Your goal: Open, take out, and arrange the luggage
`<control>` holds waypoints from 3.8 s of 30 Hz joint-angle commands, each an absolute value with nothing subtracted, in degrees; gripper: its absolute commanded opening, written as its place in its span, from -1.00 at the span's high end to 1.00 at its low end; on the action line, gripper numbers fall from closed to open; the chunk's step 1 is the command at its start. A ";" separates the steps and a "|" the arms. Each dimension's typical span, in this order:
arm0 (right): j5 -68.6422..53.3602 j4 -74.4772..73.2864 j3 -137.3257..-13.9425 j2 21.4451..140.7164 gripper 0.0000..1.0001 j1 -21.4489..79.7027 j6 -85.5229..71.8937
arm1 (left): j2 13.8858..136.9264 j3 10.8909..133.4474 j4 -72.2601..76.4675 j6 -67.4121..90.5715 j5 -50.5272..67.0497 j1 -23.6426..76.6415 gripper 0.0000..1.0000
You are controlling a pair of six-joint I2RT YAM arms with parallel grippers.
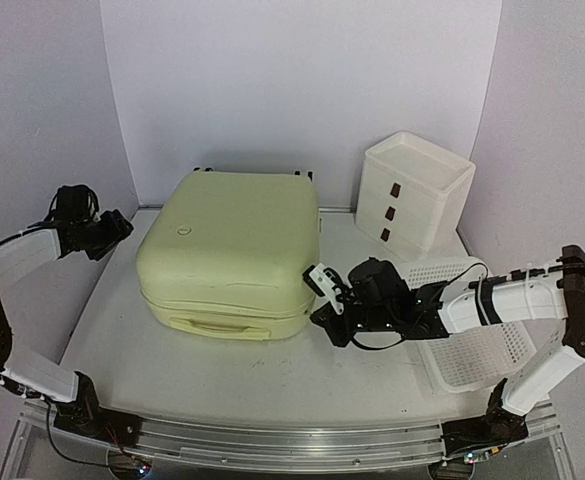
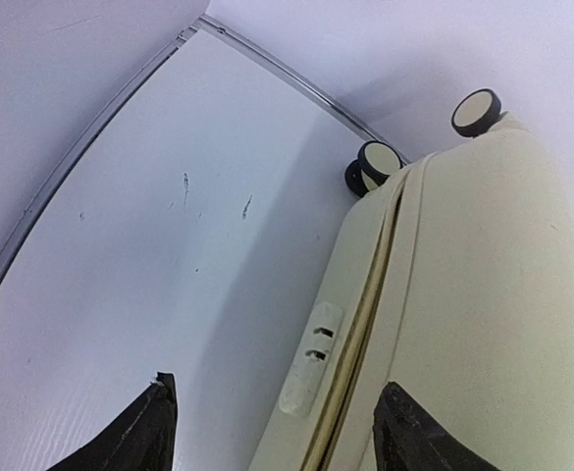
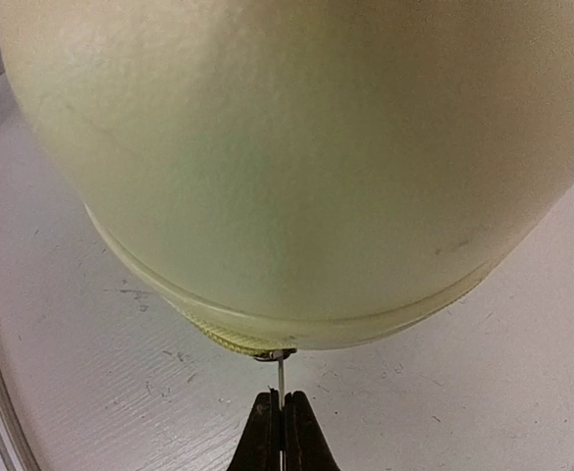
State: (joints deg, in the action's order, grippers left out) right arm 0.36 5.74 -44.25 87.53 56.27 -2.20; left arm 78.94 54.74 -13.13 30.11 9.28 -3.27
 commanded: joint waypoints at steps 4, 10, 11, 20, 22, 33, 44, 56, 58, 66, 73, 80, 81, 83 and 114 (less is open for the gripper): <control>2.53 12.47 -46.84 90.31 1.00 55.42 -4.46 | 62.76 46.11 -23.65 37.38 9.65 -3.09 -0.40; 2.94 14.49 -46.76 91.59 1.00 55.39 -5.29 | 47.40 42.27 -26.35 39.53 17.72 -2.87 -0.44; 2.86 14.76 -46.68 91.70 1.00 55.37 -5.35 | 45.74 42.44 -26.43 39.36 19.61 -2.51 -0.61; 1.97 16.71 -46.35 92.12 1.00 55.35 -6.64 | 45.25 42.17 -27.47 41.15 34.82 -1.85 -0.81; 2.17 17.02 -46.03 91.95 1.00 55.38 -6.93 | 44.64 41.32 -27.25 38.53 39.11 -1.57 -0.61; 1.47 17.93 -45.62 91.93 1.00 55.39 -7.13 | 36.12 27.97 -24.14 42.94 33.85 -0.79 -0.97; 1.07 18.24 -45.35 91.47 1.00 55.37 -6.94 | 41.29 18.37 -2.81 50.11 39.98 -0.88 0.21; 1.15 18.59 -45.29 91.89 1.00 55.38 -7.22 | 42.02 18.90 -3.48 51.27 34.03 -1.15 1.00; 1.54 18.69 -45.14 91.72 1.00 55.37 -7.21 | 40.12 19.04 -3.79 51.37 33.00 -1.67 0.92; 1.89 18.81 -44.82 91.91 1.00 55.36 -7.21 | 32.59 28.59 -20.20 43.16 21.00 -3.69 0.81; 1.68 18.98 -45.00 92.33 1.00 55.33 -7.25 | 43.73 35.04 -21.24 39.46 18.51 -3.88 1.00; 1.19 18.98 -44.65 91.76 1.00 55.29 -7.38 | 60.86 42.83 -15.09 35.71 26.60 -4.48 0.89; 1.10 18.98 -44.65 91.76 1.00 55.35 -7.45 | 63.30 43.73 -15.16 35.02 27.09 -4.66 0.86; 0.84 18.98 -44.72 91.80 1.00 55.33 -7.60 | 67.28 46.33 -15.77 33.80 27.72 -5.47 0.80; -1.05 19.16 -45.64 93.10 1.00 55.29 -7.91 | 79.83 49.02 -22.94 26.80 34.27 -7.54 0.09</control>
State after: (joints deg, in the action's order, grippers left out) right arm -2.13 14.41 -44.16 91.90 56.10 -7.35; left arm 77.06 49.30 -24.80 28.29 30.22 -8.05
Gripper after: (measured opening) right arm 0.024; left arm 0.485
